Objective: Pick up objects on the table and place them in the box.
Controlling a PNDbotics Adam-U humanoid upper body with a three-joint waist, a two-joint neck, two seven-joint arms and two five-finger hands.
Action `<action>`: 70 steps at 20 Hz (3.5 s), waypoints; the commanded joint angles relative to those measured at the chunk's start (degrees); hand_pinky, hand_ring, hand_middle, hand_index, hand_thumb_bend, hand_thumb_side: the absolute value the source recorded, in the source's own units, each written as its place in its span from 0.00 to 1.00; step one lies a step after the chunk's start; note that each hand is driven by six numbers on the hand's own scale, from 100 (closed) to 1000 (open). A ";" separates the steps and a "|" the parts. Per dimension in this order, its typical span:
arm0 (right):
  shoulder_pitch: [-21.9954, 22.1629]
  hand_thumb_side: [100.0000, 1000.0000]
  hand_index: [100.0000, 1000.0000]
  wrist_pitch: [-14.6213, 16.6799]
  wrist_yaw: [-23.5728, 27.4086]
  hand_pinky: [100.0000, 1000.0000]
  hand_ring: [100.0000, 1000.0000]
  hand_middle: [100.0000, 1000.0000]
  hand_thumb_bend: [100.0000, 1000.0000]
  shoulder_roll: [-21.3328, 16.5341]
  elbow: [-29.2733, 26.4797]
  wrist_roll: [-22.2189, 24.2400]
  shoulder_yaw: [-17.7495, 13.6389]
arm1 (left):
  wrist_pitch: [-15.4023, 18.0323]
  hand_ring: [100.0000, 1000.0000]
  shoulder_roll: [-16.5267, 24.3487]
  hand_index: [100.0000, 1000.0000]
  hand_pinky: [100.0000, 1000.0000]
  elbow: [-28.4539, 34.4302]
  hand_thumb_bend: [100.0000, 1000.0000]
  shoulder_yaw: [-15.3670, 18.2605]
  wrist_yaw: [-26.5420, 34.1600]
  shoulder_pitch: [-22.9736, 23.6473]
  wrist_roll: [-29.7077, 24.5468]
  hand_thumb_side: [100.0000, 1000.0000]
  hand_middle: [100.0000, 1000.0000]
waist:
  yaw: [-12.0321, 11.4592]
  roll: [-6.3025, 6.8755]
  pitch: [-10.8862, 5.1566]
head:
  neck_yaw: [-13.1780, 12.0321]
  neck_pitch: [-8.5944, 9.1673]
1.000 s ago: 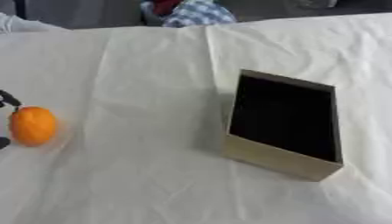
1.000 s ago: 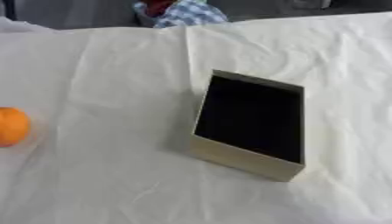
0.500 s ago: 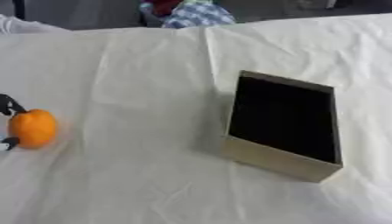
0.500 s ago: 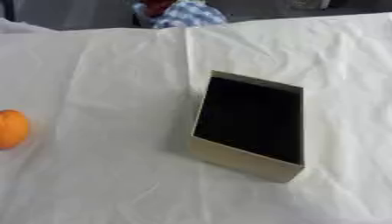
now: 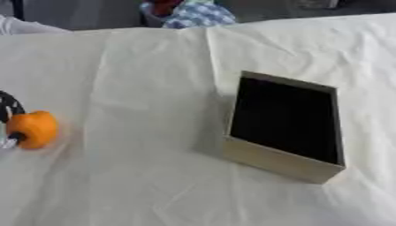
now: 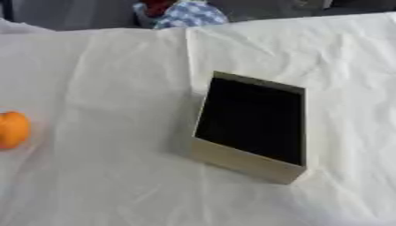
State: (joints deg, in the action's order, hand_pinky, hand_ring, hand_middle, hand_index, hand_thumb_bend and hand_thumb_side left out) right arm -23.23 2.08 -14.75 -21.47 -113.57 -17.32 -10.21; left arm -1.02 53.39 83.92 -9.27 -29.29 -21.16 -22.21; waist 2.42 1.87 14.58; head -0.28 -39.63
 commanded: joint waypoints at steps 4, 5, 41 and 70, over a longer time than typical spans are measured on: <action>-0.45 0.74 0.75 0.02 0.33 0.53 0.65 0.53 0.00 -0.97 -1.02 -0.28 -0.51 | -1.14 0.48 3.57 0.54 0.30 6.88 0.11 3.43 0.48 0.35 2.83 0.00 0.51 | -0.21 0.11 -0.91 | 0.55 0.29; -0.40 0.73 0.75 0.02 0.33 0.53 0.65 0.53 0.00 -0.98 -1.02 -0.30 -0.52 | -1.23 0.47 3.86 0.54 0.29 8.45 0.11 3.92 0.26 0.21 3.16 0.00 0.51 | -0.28 0.13 -0.98 | 0.59 0.26; -2.18 0.73 0.75 0.60 1.21 0.53 0.65 0.53 0.00 0.39 -1.02 0.63 0.42 | 11.92 0.44 -26.15 0.49 0.26 6.83 0.00 -12.06 3.75 -43.33 -9.03 0.00 0.48 | 2.19 -0.06 -0.94 | -2.64 1.18; -4.42 0.73 0.75 1.37 2.14 0.53 0.65 0.53 0.00 2.65 -1.02 0.32 0.33 | 23.31 0.43 -47.80 0.47 0.25 -10.71 0.00 -15.04 -10.71 -42.29 -6.78 0.00 0.47 | 5.49 -0.85 2.28 | -4.89 4.18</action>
State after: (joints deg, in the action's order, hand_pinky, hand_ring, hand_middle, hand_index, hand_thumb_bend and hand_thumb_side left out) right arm -26.80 3.18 -12.98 -18.16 -113.57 -17.07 -9.52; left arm 22.63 6.10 73.11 -24.55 -39.35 -62.53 -29.31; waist 7.80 1.33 17.83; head -5.08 -36.07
